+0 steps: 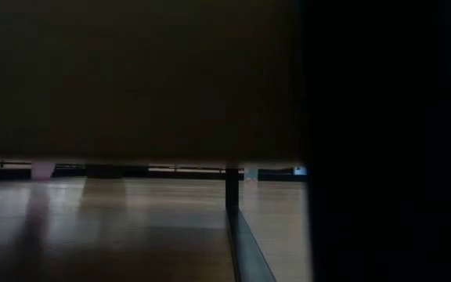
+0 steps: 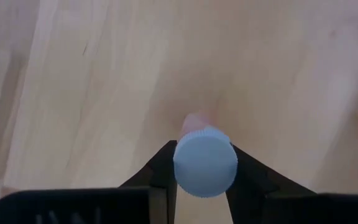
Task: Pick and place medicine bottles onto shelf by color
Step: Put the bottom pink pill bottle on the shelf aligned with the other pink pill bottle
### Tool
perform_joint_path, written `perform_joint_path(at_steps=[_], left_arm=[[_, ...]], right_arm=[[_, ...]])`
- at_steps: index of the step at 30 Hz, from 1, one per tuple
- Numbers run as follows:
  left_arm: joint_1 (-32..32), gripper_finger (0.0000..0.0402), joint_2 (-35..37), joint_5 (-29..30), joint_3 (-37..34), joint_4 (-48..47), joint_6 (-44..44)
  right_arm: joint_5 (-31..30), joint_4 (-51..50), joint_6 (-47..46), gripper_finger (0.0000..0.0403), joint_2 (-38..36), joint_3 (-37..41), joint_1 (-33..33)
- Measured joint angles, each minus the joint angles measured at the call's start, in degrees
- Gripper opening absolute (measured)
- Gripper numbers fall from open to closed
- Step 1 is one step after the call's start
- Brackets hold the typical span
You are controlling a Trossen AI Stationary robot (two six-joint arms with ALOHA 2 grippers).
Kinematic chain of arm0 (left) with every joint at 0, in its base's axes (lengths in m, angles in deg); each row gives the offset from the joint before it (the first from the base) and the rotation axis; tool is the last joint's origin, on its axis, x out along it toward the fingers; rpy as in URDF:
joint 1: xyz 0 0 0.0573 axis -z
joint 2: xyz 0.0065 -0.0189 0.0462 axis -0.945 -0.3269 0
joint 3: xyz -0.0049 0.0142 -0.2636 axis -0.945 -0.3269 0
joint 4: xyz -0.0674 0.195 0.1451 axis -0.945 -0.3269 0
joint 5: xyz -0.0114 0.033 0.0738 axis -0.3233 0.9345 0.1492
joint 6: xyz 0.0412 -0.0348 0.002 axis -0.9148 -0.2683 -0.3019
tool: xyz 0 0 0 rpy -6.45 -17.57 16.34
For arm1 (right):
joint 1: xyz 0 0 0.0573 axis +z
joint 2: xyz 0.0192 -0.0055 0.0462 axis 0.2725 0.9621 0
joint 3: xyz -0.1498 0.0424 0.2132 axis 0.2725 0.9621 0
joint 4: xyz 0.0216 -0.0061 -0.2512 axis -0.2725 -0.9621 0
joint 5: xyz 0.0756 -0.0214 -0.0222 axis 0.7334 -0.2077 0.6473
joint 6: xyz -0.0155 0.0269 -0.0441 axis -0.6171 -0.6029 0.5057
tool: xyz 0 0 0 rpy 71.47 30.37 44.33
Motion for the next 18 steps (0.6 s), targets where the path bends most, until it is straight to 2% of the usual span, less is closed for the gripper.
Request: perform_joint_path(at_steps=[11, 18], left_arm=[[7.4, 0.0086, 0.7, 0.0, 9.5, -11.9, 6.8], [15.7, 0.0086, 0.7, 0.1, 15.0, -15.1, 14.4]], right_arm=[[0.6, -1.1, 0.3, 0.0239, 0.0, 0.0, 0.0], [11.9, -1.6, 0.5, 0.0239, 0.0, 0.0, 0.0]])
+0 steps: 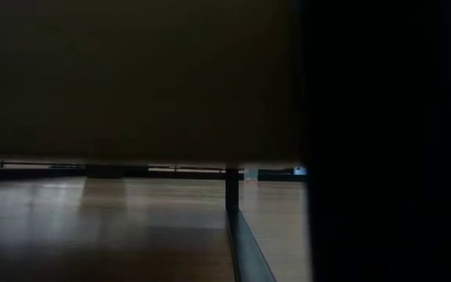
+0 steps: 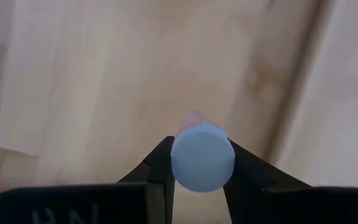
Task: Pick and place medicine bottles onto shelf by color
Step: Put the bottom pink pill bottle on the shelf aligned with the other pink pill bottle
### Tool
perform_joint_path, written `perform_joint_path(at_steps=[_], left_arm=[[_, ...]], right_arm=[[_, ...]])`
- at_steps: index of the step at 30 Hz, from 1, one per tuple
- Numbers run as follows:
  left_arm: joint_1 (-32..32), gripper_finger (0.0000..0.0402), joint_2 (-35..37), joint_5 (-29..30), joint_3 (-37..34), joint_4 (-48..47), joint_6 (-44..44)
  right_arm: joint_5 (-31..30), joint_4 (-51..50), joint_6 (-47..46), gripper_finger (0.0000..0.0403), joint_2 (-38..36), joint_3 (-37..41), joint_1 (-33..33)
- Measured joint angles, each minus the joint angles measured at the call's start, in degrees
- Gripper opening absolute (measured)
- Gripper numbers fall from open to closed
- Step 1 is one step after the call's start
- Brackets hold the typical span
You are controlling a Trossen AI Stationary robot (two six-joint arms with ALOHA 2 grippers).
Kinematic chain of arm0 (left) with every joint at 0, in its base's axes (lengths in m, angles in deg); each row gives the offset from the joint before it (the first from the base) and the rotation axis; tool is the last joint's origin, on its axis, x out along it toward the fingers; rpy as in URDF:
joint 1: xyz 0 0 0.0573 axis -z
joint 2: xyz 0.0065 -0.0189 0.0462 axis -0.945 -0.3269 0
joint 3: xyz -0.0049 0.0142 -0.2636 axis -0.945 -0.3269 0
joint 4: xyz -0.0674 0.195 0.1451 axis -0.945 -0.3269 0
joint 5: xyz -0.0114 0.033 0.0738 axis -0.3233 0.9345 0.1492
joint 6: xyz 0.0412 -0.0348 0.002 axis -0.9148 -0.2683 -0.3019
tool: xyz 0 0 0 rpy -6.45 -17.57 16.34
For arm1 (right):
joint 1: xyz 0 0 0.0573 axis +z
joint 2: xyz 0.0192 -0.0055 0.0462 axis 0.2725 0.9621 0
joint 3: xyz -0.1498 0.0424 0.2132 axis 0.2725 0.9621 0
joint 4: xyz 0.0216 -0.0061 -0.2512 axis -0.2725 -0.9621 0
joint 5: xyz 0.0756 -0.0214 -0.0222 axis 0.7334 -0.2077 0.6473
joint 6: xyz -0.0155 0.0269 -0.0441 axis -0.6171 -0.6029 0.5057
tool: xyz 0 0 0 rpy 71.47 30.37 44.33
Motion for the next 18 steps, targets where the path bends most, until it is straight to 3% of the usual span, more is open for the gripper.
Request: perform_joint_path(at_steps=[9, 18], left_arm=[[12.9, 0.0086, 0.0, 0.2, 1.6, 0.0, 12.8], [25.5, 0.0086, 0.0, 0.2, 1.6, 2.4, 25.7]], right_arm=[[10.7, -1.4, 5.5, 0.0239, 0.0, 0.0, 0.4], [10.1, -1.9, 5.8, 0.0239, 0.0, 0.0, 1.2]])
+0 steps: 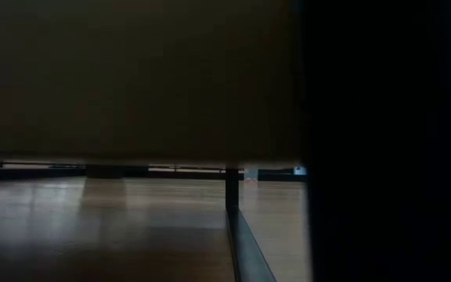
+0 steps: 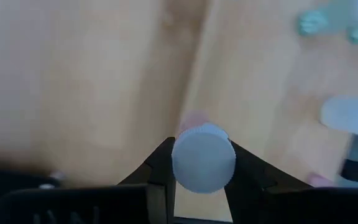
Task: Pick and place medicine bottles onto shelf by color
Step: Put the bottom pink pill bottle on the shelf aligned with the other pink pill bottle
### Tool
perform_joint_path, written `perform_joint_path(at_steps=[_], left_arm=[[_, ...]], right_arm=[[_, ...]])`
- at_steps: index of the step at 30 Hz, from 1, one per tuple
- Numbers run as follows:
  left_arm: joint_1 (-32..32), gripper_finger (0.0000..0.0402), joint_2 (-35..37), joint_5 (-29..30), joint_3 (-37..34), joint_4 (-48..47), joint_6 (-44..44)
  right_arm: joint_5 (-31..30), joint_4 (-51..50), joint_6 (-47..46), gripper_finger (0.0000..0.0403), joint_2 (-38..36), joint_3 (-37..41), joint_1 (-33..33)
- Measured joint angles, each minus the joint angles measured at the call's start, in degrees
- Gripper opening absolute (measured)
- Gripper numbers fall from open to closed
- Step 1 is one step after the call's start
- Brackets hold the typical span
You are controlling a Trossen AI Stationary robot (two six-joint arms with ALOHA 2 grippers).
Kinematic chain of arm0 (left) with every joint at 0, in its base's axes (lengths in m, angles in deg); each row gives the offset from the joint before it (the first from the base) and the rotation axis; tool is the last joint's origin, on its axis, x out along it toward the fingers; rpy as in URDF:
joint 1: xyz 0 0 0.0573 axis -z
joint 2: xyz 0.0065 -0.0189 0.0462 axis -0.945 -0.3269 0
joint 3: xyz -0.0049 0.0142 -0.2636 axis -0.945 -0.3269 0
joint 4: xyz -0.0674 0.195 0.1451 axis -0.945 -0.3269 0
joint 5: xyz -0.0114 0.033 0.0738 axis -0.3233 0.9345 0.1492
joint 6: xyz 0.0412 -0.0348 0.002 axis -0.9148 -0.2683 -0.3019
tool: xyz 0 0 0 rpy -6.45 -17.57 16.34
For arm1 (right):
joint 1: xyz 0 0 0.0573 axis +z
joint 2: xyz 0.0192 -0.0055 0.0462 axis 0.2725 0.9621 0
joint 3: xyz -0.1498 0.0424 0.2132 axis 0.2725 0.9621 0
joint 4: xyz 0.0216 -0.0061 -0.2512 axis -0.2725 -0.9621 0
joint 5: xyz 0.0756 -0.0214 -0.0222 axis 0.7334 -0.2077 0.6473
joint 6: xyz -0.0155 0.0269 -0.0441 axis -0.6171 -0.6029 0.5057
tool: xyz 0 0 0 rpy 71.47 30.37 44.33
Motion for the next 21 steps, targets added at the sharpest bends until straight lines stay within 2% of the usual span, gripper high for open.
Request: perform_joint_path(at_steps=[4, 11, 21], left_arm=[[4.4, 0.0086, -0.2, 0.2, 0.0, 3.8, 0.2], [10.4, 0.0086, -0.5, 4.1, 0.0, 6.2, 1.0], [15.9, 0.0086, -7.2, 2.0, 0.0, 8.2, 3.8]], right_arm=[[-3.1, 0.1, 0.0, 0.0239, 0.0, 0.0, -0.1], [-8.4, 0.5, 0.0, 0.0239, 0.0, 0.0, -0.1], [-9.0, 1.5, 0.0, 0.0239, 0.0, 0.0, -0.1]])
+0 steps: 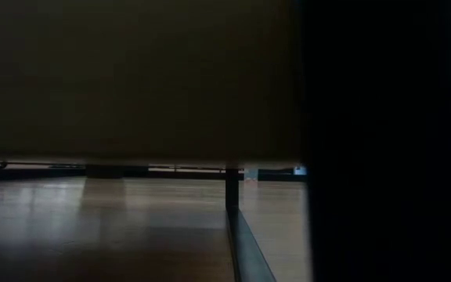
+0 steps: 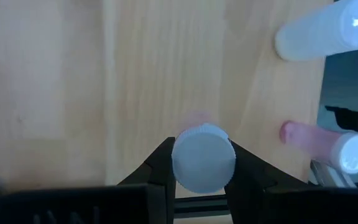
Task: Pick and place medicine bottles onto shelf by color
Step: Put the bottom pink pill bottle on the shelf aligned with the other pink pill bottle
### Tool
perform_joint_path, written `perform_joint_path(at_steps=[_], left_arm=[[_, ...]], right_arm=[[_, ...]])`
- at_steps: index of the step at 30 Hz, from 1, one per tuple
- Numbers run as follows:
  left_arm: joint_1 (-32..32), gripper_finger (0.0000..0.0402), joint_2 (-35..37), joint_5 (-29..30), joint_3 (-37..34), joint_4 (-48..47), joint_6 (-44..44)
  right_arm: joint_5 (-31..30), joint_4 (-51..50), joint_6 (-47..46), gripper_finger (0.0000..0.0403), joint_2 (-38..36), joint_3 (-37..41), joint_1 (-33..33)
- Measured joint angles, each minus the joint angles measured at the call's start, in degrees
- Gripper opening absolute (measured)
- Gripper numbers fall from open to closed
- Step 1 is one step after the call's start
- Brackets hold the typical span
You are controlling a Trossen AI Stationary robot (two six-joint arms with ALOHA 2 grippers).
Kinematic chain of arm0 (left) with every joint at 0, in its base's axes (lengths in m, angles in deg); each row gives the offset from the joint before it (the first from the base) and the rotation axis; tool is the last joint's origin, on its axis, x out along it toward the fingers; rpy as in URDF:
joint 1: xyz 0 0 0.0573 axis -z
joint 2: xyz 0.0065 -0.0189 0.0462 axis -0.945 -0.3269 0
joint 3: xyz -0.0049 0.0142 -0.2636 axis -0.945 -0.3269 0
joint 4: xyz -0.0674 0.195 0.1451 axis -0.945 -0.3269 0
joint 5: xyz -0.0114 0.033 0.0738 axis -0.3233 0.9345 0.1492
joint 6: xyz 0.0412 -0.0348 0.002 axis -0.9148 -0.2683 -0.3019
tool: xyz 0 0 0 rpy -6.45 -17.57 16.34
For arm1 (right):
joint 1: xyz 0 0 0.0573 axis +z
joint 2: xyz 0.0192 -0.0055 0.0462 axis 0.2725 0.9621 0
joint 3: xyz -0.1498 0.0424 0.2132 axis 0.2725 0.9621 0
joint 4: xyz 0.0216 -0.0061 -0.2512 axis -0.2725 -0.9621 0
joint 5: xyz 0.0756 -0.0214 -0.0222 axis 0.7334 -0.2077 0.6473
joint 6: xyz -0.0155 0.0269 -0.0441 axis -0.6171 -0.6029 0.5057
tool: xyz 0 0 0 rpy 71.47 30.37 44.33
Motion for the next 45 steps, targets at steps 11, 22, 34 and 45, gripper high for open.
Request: perform_joint_path(at_steps=[11, 22, 34, 45], left_arm=[[2.4, 0.0086, -4.4, 0.0, 0.0, 2.1, 5.6], [2.7, 0.0086, -4.4, 0.0, 0.0, -0.4, 8.3], [4.3, 0.0086, -4.4, 0.6, 0.0, -0.3, 9.9], [5.2, 0.0087, -6.4, 0.9, 0.0, 1.3, 11.4]], right_arm=[[0.0, 0.0, 0.0, 0.0239, 0.0, 0.0, 0.0], [0.0, 0.0, 0.0, 0.0239, 0.0, 0.0, 0.0], [0.0, -0.1, 0.0, 0.0239, 0.0, 0.0, 0.0], [0.0, -0.1, 0.0, 0.0239, 0.0, 0.0, 0.0]])
